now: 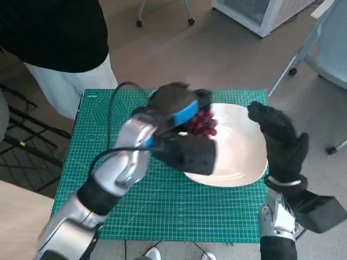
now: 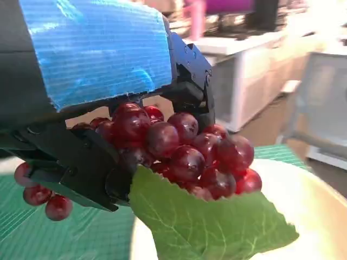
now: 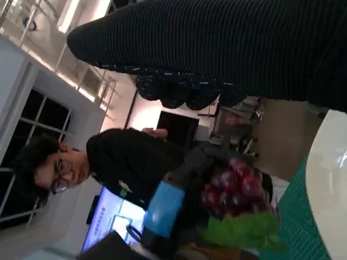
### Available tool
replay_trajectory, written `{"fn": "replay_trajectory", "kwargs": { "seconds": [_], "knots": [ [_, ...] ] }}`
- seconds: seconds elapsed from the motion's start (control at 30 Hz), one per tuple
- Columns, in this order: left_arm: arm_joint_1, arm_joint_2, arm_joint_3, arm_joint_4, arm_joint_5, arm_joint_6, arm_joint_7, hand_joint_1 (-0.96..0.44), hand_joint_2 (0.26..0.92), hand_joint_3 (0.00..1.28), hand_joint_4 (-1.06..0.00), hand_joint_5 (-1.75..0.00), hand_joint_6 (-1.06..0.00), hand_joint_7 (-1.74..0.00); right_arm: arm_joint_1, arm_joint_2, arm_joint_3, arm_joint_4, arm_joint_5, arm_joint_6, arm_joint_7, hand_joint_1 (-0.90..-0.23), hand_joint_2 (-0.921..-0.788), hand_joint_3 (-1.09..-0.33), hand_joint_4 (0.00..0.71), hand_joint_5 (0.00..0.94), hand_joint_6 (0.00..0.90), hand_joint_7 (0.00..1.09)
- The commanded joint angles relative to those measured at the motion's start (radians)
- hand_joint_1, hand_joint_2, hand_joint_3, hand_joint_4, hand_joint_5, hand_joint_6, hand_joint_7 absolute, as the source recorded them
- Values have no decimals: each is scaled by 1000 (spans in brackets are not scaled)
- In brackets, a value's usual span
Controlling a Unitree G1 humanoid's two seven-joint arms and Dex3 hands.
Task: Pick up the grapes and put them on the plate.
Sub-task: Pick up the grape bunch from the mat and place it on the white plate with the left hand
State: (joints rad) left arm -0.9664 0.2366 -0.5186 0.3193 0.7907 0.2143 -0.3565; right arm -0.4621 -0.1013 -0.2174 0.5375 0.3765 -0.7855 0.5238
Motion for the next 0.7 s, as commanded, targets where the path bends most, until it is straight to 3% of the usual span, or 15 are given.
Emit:
{"fn": "replay_trajectory", "kwargs": {
  "seconds": [0.03,0.23,0.4,0.7],
  "knots": [
    [-72,-45,-13,87,0,-34,30,2,920,142,-639,-1316,-526,-1171,32,-2,-12,-8,4,0,-12,-662,-921,-718,470,4,110,328],
    [-124,-95,-10,178,-18,-57,48,4,921,172,-556,-1449,-554,-1100,44,1,-20,-16,-14,-12,-38,-664,-921,-717,469,3,115,315],
    [-157,-126,-10,240,-25,-59,49,3,921,214,-487,-1427,-504,-1256,49,3,-21,-19,-30,-22,-62,-662,-921,-717,470,3,120,307],
    [-178,-146,-10,272,-33,-68,42,2,921,222,-455,-1545,-538,-1121,55,6,-17,-23,-50,-35,-97,-656,-921,-719,469,2,126,293]
  ]
}}
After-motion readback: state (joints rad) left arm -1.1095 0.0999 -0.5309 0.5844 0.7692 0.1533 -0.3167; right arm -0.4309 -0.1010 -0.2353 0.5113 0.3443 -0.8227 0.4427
